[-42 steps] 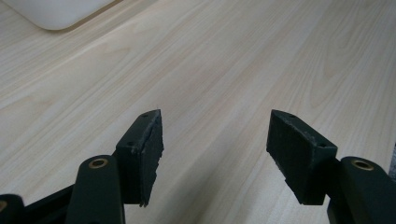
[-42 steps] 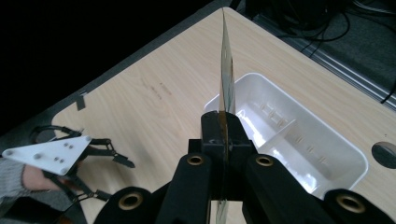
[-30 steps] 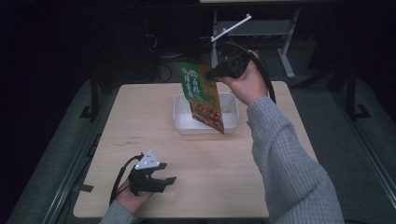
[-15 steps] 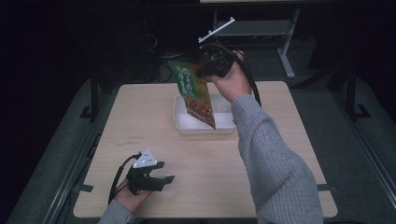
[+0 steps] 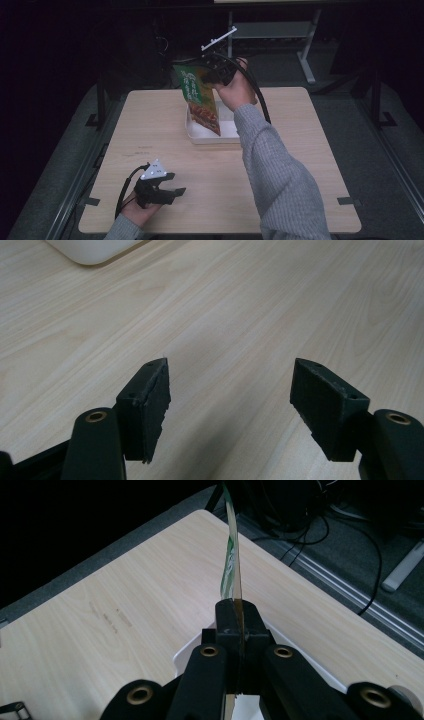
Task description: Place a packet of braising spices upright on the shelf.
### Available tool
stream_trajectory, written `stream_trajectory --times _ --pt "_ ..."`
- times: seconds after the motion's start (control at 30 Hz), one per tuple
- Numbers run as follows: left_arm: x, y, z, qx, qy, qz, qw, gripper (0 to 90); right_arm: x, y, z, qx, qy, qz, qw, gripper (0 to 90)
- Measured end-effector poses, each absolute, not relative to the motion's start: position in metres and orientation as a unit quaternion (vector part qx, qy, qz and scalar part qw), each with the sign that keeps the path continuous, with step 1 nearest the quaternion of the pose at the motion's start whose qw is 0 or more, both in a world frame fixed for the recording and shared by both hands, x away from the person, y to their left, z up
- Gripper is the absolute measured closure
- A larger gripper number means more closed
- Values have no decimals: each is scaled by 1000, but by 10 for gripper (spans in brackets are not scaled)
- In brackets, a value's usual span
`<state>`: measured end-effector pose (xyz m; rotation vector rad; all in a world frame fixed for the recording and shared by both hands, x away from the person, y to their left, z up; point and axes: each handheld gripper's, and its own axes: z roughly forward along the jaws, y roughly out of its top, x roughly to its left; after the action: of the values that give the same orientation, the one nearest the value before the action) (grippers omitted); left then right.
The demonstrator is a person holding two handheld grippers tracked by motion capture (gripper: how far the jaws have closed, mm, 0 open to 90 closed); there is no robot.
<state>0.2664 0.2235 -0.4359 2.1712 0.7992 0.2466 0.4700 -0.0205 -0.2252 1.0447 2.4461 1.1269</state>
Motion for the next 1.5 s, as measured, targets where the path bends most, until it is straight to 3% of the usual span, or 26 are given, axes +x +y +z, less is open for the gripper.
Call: stream_trajectory --times 0.7,1.5 --pt "265 222 -435 857 313 97 398 319 476 -26 -262 367 820 409 159 900" --pt "266 222 -435 858 312 98 395 318 474 -36 -274 382 825 397 128 891"
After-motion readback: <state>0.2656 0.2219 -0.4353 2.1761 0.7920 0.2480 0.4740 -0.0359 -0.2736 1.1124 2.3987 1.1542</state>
